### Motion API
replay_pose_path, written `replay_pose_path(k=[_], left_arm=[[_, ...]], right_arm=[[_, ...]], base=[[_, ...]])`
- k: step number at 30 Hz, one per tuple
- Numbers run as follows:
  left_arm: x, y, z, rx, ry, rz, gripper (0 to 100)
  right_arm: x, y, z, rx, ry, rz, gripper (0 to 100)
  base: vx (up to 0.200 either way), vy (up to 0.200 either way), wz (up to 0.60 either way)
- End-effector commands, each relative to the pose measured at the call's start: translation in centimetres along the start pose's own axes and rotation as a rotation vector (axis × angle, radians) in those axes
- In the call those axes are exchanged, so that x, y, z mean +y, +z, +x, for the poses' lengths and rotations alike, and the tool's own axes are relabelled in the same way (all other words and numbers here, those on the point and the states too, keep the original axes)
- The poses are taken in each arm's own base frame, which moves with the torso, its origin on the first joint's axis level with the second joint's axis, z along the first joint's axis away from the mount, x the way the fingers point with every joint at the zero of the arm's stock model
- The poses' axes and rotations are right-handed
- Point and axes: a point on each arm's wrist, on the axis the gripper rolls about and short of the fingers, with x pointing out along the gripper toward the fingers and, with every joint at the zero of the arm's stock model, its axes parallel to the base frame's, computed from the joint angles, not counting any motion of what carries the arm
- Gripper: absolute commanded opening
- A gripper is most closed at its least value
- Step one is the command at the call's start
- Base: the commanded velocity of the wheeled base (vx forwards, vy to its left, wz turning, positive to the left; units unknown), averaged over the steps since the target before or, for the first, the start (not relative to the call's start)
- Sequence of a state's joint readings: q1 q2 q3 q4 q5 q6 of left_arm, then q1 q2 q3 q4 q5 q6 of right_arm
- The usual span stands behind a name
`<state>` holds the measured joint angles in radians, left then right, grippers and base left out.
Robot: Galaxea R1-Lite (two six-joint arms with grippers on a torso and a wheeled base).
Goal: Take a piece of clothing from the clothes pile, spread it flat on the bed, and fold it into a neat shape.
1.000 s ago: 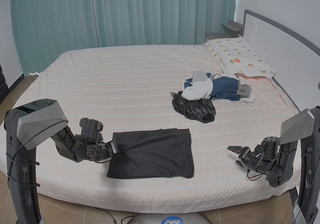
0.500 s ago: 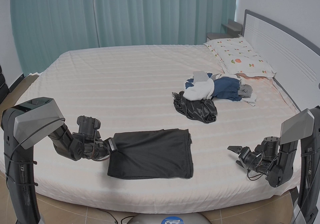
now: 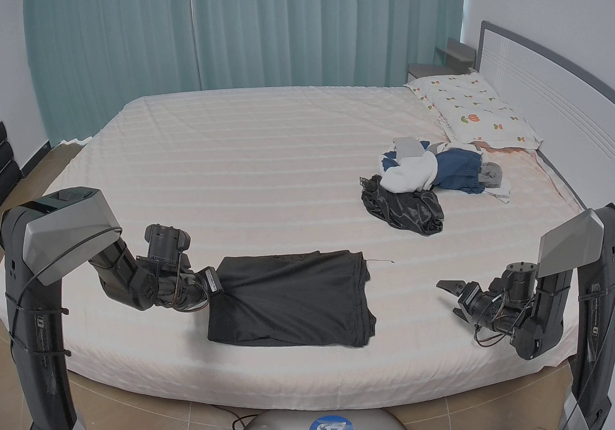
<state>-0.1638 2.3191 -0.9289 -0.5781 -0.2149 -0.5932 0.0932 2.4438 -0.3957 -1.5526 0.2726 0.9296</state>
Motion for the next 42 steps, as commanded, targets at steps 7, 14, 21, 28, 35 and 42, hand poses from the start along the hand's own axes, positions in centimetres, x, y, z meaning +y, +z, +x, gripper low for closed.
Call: replay_pose_path(k=[7,14,21,28,35,42], left_arm=[[0.2,-0.1,-0.1,0.004,0.005,-0.001,0],[0.4,-0.4,-0.2,0.013,0.011,0.001,0],[0.3,-0.6,-0.4,0.020,0.012,-0.003,0],[0.4,-0.9,-0.8,0.029,0.018,-0.003,0],[0.4,-1.5,-1.0,0.048,0.022,0.008,0],[0.1,-2.0,-1.2,0.060,0.020,0.014,100]], right_arm=[[0.1,0.1,0.0,-0.008,0.012,-0.004,100],[0.1,0.1,0.0,-0.007,0.011,-0.004,100],[0.0,0.0,0.0,-0.006,0.009,-0.011,100],[0.1,0.0,0.0,-0.006,0.010,-0.014,100],[0.0,0.0,0.0,-0.006,0.009,-0.014,100],[0.1,0.0,0.0,-0.004,0.009,-0.014,100]], base=[[0.000,0.200,0.00],[0.000,0.200,0.00],[0.000,0.200,0.00],[0.000,0.200,0.00],[0.000,0.086,0.00],[0.000,0.000,0.00]])
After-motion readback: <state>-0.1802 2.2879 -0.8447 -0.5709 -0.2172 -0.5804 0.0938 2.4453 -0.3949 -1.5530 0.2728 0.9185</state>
